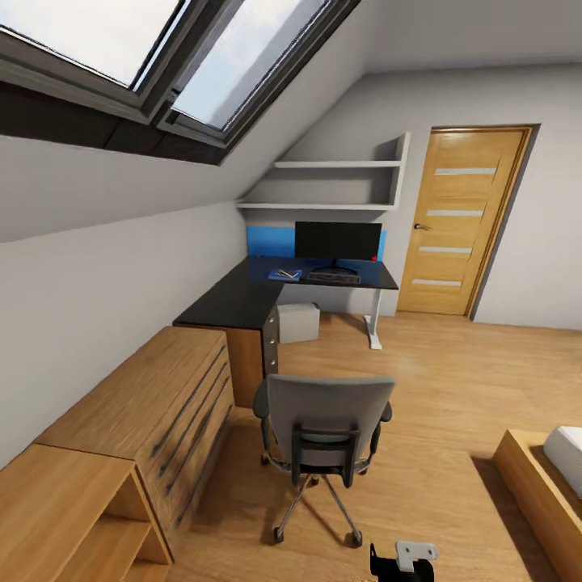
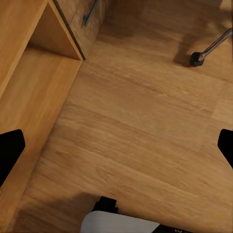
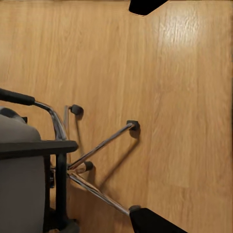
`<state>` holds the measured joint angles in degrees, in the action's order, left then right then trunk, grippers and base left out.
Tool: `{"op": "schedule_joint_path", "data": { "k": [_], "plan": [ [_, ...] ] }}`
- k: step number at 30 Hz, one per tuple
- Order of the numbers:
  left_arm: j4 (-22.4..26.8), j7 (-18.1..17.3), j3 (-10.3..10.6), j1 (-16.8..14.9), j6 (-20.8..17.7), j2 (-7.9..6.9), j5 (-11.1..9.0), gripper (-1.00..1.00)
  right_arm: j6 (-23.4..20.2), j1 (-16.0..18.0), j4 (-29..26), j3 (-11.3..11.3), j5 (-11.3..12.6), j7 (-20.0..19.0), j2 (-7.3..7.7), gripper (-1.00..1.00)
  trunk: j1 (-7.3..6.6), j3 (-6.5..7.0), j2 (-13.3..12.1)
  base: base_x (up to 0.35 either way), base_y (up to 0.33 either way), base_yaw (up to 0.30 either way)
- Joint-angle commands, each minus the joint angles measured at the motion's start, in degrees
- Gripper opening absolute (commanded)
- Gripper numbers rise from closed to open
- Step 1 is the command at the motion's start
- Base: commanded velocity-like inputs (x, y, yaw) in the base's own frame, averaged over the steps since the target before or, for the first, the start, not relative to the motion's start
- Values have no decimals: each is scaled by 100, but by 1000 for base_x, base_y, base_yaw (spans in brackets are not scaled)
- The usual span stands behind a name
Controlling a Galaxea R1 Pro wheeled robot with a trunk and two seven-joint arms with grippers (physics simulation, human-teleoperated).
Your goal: In the bedroom, organize the workspace by keeping the computer under the desk, ensuring the monitor is on the desk, placing the keyboard on the desk next to the monitor, placing the mouse on the desk next to the keyboard, moving the folder from the swivel chair onto the desk next to the mouse, stacking the notebook on top of the folder with the pen on top of the notebook, and positioning the swivel chair next to the desk.
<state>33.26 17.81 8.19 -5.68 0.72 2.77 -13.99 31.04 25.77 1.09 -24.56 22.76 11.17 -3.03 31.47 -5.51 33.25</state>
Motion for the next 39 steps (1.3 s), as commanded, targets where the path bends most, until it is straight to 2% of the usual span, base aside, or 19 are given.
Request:
{"op": "schedule_joint_path", "data": {
  "k": [1, 32, 39],
  "plan": [
    [5, 47, 43, -3, 7, -7, -60, 100, 16, 8, 10, -49, 27, 26, -4, 100, 2, -11, 9, 0, 163, -281],
    [5, 47, 43, -3, 7, -5, -55, 100, 16, 7, 14, -49, 27, 26, -19, 100, 2, -11, 9, 0, 79, -281],
    [5, 47, 43, -3, 99, -5, -52, 100, 16, 8, 14, -50, 27, 21, -26, 100, 2, -11, 9, 0, 7, -158]
  ]
}}
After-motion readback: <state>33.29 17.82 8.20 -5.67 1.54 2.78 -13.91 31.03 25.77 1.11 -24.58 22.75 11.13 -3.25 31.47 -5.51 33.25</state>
